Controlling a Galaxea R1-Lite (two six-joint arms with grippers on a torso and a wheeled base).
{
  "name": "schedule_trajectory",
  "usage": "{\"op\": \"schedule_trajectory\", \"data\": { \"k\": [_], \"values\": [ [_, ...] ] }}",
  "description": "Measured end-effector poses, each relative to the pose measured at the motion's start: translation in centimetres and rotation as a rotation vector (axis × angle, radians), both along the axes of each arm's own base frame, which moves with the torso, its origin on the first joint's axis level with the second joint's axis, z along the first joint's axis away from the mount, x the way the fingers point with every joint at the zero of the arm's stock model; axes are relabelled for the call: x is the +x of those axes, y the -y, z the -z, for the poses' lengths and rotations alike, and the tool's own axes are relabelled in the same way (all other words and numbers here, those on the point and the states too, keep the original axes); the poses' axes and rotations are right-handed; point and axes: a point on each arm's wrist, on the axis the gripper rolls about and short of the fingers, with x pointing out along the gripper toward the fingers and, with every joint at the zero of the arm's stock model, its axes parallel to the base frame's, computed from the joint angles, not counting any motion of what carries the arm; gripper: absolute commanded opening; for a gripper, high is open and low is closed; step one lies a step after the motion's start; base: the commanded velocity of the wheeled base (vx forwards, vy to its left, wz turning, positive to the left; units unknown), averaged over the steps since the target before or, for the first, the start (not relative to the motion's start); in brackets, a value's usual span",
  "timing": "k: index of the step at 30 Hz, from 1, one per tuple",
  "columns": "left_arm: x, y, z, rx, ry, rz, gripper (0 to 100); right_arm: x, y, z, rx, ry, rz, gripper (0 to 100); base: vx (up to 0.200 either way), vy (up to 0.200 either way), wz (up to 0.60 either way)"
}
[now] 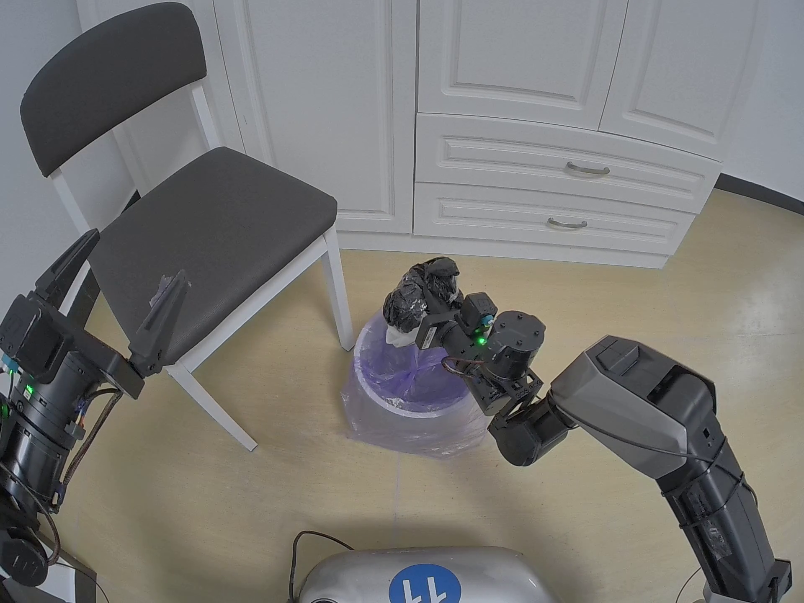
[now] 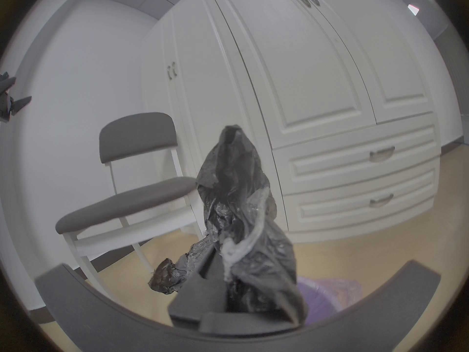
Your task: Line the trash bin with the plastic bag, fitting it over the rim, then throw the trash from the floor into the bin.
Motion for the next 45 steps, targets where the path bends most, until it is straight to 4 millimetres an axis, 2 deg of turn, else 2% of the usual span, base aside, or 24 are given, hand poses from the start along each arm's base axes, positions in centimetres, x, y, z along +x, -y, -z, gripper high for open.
{"op": "schedule_trajectory", "data": {
  "k": [5,17,30,39,45],
  "values": [
    [0.1,-0.1,-0.1,-0.002,0.004,-0.006,100,1.1,0.1,2.3,0.001,-0.056,0.02,0,0.0,0.0,0.0],
    [0.1,-0.1,-0.1,-0.003,0.006,-0.007,100,1.6,0.0,4.8,0.026,-0.2,0.006,0,0.0,0.0,0.0],
    [0.1,-0.1,-0.1,-0.002,0.004,-0.007,100,2.2,0.1,6.1,0.025,-0.343,0.035,0,0.0,0.0,0.0],
    [0.1,-0.1,-0.1,-0.002,0.004,-0.007,100,2.1,0.3,7.6,-0.058,-0.477,0.078,0,0.0,0.0,0.0],
    [0.1,-0.1,-0.1,-0.002,0.004,-0.007,100,1.8,0.8,7.7,-0.107,-0.554,0.095,0,0.0,0.0,0.0]
  ]
}}
